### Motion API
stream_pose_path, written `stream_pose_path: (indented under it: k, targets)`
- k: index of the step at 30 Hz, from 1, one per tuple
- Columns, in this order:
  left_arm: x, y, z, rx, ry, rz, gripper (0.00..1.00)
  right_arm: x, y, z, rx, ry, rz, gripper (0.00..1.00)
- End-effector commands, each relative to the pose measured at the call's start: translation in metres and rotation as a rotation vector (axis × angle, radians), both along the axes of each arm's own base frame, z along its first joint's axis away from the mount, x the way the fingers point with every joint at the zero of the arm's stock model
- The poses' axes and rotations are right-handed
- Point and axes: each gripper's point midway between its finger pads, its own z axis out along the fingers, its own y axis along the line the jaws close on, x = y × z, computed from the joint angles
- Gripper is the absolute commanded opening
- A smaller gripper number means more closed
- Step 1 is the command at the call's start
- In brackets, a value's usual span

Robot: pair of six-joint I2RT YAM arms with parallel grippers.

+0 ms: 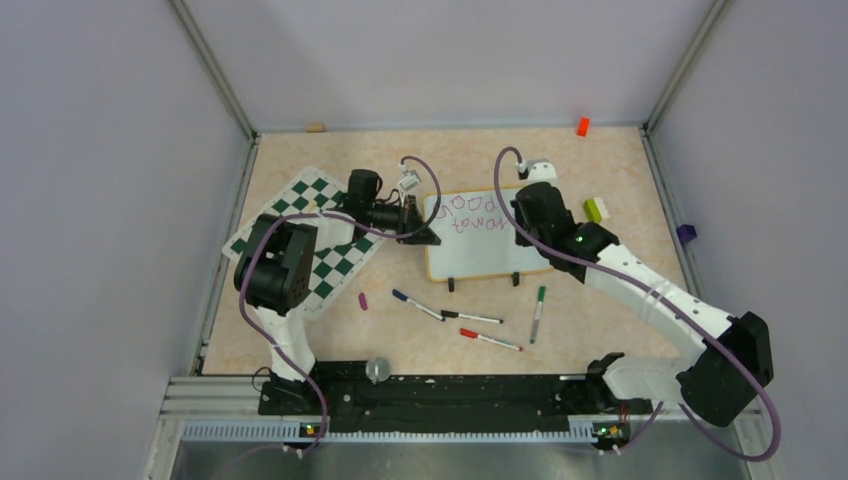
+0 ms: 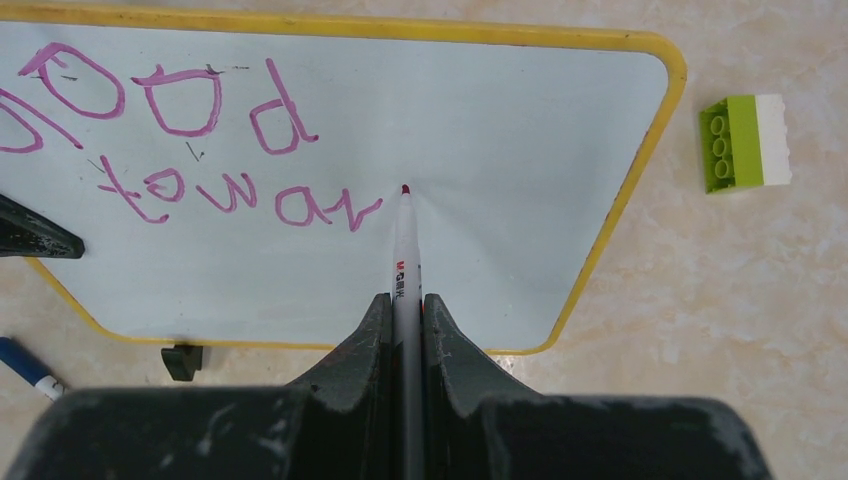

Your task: Write a sentence on the whiteboard

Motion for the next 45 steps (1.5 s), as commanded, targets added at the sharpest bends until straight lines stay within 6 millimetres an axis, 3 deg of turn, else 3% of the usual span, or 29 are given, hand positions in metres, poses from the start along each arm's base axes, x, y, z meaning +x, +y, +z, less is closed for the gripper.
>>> stream_pose_path:
  k: [1, 12, 25, 34, 45]
  targets:
    - [-0.002, -0.003, -0.012, 0.026, -0.020, -0.008, 0.00, 0.004, -0.001, 0.002, 0.019, -0.013, -0.010, 0.00]
    - [-0.002, -0.003, -0.011, 0.025, -0.023, -0.009, 0.00, 0.001, -0.005, -0.004, 0.005, 0.003, -0.026, 0.00]
    - [-0.002, -0.003, -0.012, 0.026, -0.021, -0.008, 0.00, 0.014, 0.004, 0.001, 0.020, -0.021, -0.020, 0.00]
    - [-0.002, -0.003, -0.012, 0.027, -0.021, -0.007, 0.00, 0.003, 0.009, -0.012, 0.041, 0.019, 0.029, 0.00]
    - [-0.002, -0.002, -0.012, 0.026, -0.023, -0.007, 0.00, -0.010, -0.004, -0.029, 0.000, 0.075, 0.001, 0.00]
